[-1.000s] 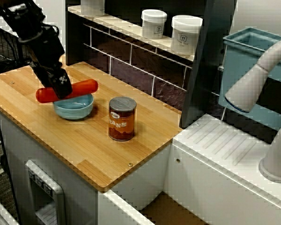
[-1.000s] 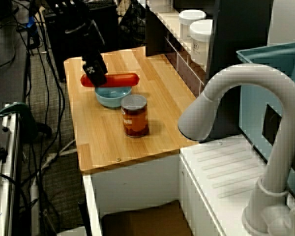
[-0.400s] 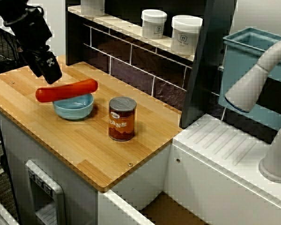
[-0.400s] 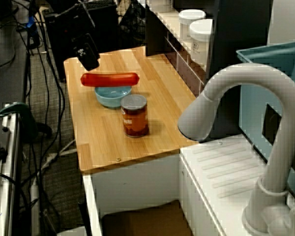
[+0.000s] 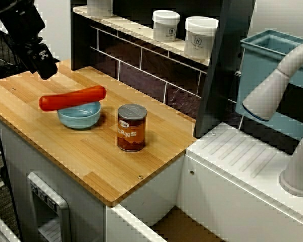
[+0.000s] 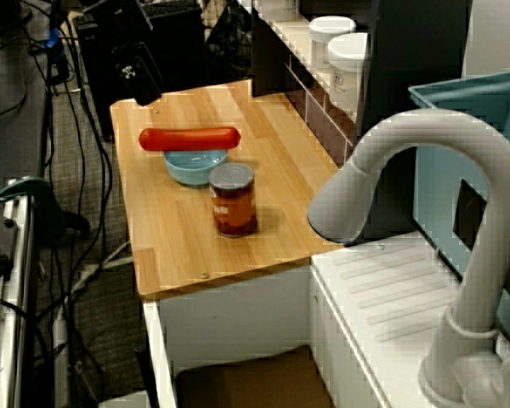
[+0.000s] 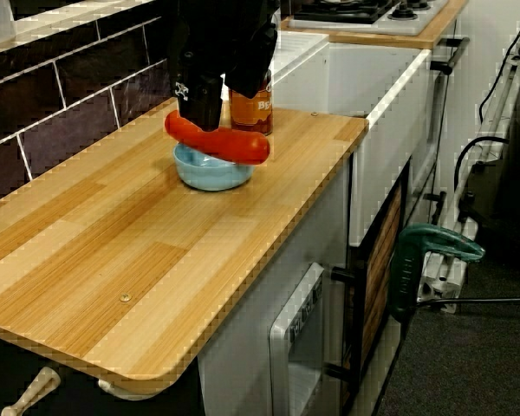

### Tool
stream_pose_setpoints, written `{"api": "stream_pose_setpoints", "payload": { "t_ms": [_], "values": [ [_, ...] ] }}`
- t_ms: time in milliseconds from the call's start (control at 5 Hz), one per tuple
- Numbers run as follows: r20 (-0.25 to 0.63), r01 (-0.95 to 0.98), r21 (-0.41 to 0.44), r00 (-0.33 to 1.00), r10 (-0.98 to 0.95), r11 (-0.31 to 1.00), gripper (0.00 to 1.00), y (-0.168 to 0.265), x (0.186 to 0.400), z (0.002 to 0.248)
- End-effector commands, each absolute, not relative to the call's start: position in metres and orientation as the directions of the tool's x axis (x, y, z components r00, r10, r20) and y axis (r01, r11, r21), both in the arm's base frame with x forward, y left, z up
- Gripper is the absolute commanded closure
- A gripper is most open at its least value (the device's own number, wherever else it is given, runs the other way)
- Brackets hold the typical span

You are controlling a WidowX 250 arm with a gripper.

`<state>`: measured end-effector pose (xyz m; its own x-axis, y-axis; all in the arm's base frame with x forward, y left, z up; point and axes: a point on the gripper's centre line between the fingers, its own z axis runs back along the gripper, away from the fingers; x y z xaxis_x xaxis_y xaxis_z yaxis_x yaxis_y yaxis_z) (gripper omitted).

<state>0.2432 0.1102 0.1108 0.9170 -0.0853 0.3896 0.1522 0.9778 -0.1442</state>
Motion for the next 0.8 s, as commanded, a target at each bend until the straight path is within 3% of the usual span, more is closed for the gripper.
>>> {"api": "stream_pose_setpoints", "payload": {
  "t_ms": [0,600],
  "values": [
    [0.428,0.157,-0.105,0.898,-0.098,0.982,0.0,0.125,0.238,0.127],
    [0.446,0.226,-0.102,0.881,-0.158,0.969,0.0,0.138,0.242,0.129]
  ]
}}
